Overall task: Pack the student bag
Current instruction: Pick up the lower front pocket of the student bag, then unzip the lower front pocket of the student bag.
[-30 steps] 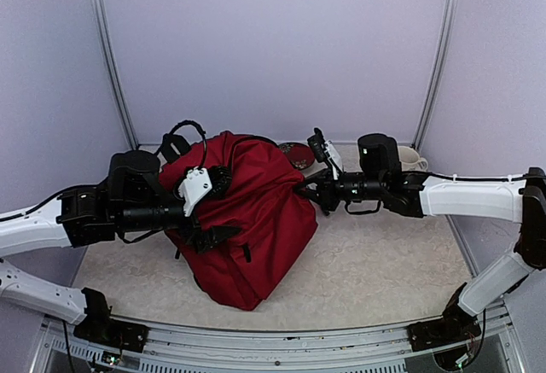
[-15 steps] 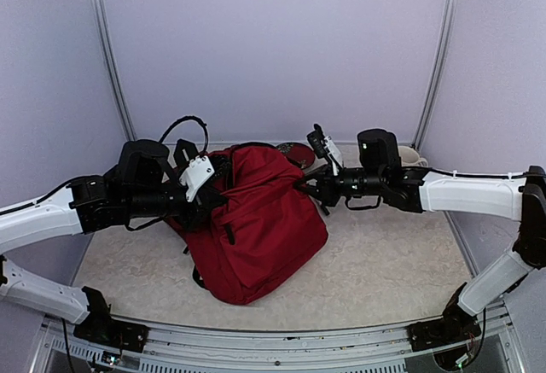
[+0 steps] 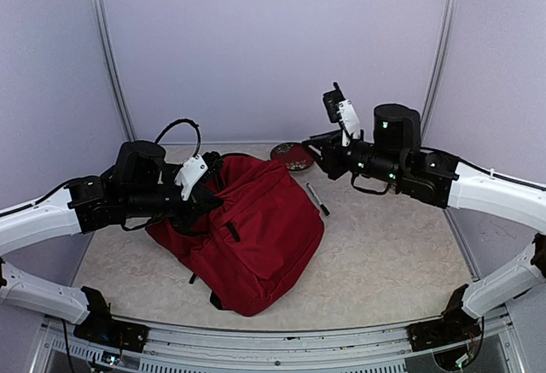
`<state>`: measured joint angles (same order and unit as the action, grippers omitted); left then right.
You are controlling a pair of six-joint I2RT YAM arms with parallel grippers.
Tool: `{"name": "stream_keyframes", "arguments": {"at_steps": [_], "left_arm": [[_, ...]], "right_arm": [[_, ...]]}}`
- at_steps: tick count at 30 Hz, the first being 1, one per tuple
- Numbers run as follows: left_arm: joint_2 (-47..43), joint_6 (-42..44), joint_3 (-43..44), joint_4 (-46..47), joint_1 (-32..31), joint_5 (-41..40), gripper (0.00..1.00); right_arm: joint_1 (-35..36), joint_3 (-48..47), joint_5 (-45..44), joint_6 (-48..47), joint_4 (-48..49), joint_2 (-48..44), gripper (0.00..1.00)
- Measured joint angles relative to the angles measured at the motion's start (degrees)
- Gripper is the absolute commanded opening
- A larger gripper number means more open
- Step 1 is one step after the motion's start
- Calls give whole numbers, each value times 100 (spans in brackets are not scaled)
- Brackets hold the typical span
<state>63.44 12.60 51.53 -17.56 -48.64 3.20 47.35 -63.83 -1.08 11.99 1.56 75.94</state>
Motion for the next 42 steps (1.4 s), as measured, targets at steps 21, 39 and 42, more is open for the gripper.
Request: {"name": "stream_keyframes", "arguments": {"at_steps": [21,39,42], "left_arm": [[-308,-79,-179,79,94,256,0],[-461,-79,-337,166,111,437,0],[-470,-76,-339,166,122,439,0]], "right_arm": [[2485,-656,-977,-52,-72,1989,23],[2485,-813,-831,114,138,2426,0],[2483,-811,-866,136,136,2420,0]]}}
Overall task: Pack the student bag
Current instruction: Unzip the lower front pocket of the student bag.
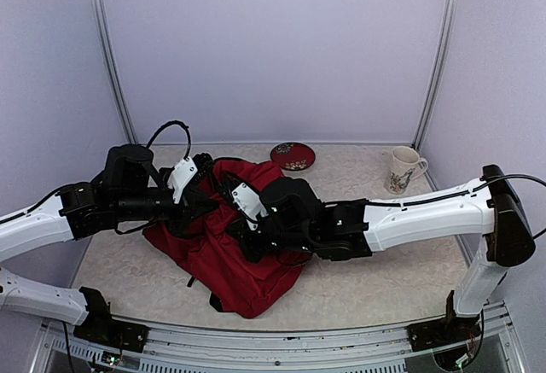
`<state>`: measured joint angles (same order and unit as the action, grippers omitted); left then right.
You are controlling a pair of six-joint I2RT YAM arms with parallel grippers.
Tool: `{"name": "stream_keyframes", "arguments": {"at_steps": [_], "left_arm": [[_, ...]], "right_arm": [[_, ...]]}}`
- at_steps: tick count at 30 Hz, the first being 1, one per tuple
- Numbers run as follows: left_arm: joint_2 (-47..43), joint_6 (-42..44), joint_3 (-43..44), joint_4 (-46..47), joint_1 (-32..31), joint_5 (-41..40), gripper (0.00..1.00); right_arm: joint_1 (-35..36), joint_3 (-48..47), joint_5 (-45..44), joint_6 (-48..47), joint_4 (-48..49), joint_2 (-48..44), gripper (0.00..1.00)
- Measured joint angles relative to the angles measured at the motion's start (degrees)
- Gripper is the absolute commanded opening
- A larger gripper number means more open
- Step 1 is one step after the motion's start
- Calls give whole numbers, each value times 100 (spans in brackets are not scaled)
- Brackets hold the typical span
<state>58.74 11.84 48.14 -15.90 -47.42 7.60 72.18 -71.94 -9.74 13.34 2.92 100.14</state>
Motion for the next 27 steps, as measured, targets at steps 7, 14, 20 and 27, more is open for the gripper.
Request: {"name": "stream_keyframes", "arguments": {"at_steps": [7,14,20,27], "left_arm": [[-2,17,0,52,15,70,0],[-155,111,0,98,-7,232,0],[-308,243,0,90,-13,234,0],[-376,413,0,125,-35,-66,0]], "right_arm": [[-219,223,-195,-15,-190,-466,0],[-1237,822,247,24,-120,-1401,0],[-2306,1158,890,13,-87,-1749,0],[-2924,1585,2229,-28,162,-1799,0]]}}
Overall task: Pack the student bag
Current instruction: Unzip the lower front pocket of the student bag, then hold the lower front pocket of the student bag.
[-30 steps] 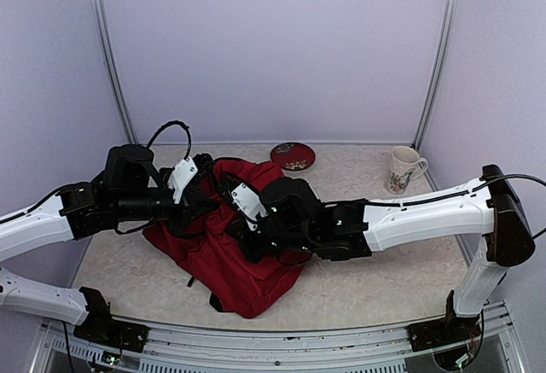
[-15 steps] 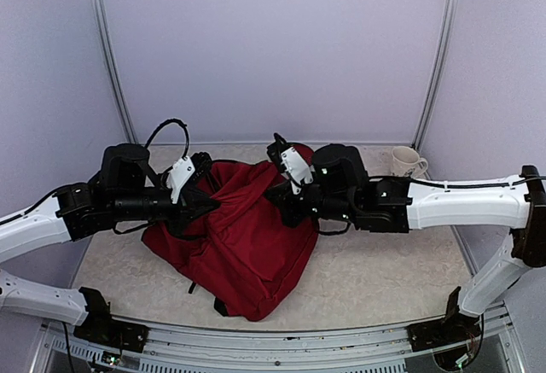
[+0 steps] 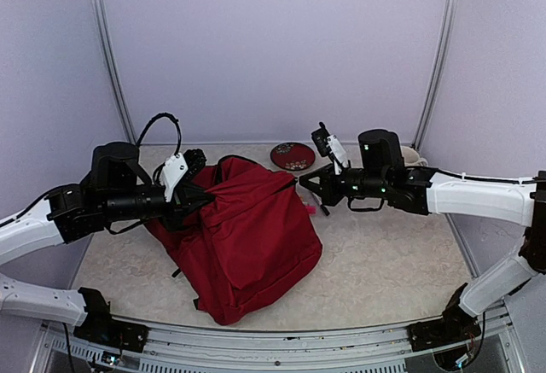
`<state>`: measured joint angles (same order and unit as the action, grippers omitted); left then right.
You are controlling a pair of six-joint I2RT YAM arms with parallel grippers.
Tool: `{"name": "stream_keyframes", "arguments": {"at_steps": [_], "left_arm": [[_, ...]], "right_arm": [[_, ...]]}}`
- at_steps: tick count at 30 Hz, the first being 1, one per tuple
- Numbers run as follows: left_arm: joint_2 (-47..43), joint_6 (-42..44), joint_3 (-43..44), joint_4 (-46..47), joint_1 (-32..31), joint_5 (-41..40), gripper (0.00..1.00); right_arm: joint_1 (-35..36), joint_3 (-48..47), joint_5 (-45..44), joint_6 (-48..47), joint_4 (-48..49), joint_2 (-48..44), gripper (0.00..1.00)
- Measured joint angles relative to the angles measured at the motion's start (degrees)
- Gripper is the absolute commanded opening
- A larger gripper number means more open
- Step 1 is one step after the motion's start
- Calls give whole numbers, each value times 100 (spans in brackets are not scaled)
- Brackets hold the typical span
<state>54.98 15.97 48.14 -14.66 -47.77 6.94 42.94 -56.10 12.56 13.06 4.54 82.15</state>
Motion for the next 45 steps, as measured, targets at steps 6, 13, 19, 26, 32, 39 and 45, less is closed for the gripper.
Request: {"name": "stream_keyframes", "arguments": {"at_steps": [6,13,19,26,32,39,45], "left_arm": [[-57,192,133,-151,-114,-358,0],[-22,463,420,-435,-570,-988,0],[-20,592,431,-437,-629,-1091,0],[-20,662,431,-435,-629,-1095,0],[-20,675,431,-435,-627,-1110,0],[-20,684,428,-435,-627,-1156,0],[-20,686,428,-433,-627,-1172,0]], "right_arm": [[-96,13,612,-186,72,28,29],[48,210,785,-1082,66,-358,53],[468,372,1119,-1998,570,-1198,59],[942,-651,1727,-3230,-50,-125,62],[881,-1471,1886,-3993,-944,627,61],[616,-1665,2092,-4358,-1543,723,59],[546,-1661,2059,-4485,-1873,721,59]]}}
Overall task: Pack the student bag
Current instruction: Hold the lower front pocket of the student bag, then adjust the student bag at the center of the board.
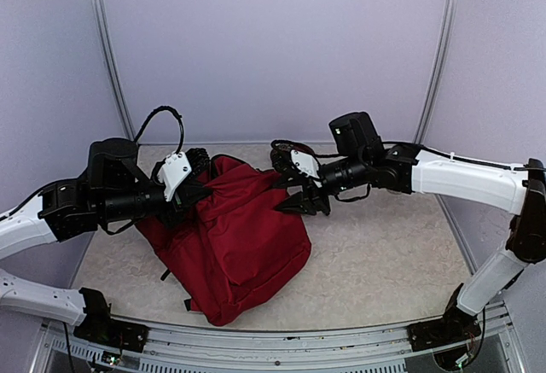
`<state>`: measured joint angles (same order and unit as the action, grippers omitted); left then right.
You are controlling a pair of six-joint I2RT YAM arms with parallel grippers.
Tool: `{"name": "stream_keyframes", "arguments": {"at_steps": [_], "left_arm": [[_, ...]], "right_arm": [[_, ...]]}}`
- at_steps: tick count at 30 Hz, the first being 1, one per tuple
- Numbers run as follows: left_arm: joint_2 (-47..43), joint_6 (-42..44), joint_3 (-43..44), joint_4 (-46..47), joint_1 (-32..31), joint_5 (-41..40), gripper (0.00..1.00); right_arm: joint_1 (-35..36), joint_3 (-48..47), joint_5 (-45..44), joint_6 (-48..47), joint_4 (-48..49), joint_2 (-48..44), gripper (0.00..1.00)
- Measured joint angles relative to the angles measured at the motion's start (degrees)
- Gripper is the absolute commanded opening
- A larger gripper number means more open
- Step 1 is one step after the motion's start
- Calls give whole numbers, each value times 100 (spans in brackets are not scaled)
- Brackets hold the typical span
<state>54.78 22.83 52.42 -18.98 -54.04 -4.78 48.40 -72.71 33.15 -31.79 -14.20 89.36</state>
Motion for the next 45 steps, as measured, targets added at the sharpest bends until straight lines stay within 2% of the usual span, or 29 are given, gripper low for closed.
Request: {"name": "stream_keyframes", "arguments": {"at_steps": [7,17,21,25,28,30,39,43,45], "left_arm": [[0,0,0,0,0,-2,0],[0,-2,-2,0,0,-26,0],[0,-7,-13,0,61,-46,0],[0,-44,-13,-7,184,-146,0],[0,-46,-15,-57,199,-219,0],[0,-44,-20,-103,199,-234,0],[9,-44,-39,-203,188,-374,0],[260,-28,66,-125,234,-914,0],[557,11,328,-127,348,-1261,0]], "right_arm": [[0,-291,-240,-146,-138,267,61],[234,-1565,-398,-485,-850,1202,57],[402,-1965,-282,-603,-1429,1482,45],[699,-2483,-133,-708,-2114,1799,25],[839,-2559,-13,-691,-2393,1840,6],[887,-2516,98,-627,-2439,1810,1],[911,-2103,208,-328,-2144,1513,0],[933,-1956,-442,-101,-1604,1401,0],[905,-2177,-883,-22,-1467,1523,0]]}}
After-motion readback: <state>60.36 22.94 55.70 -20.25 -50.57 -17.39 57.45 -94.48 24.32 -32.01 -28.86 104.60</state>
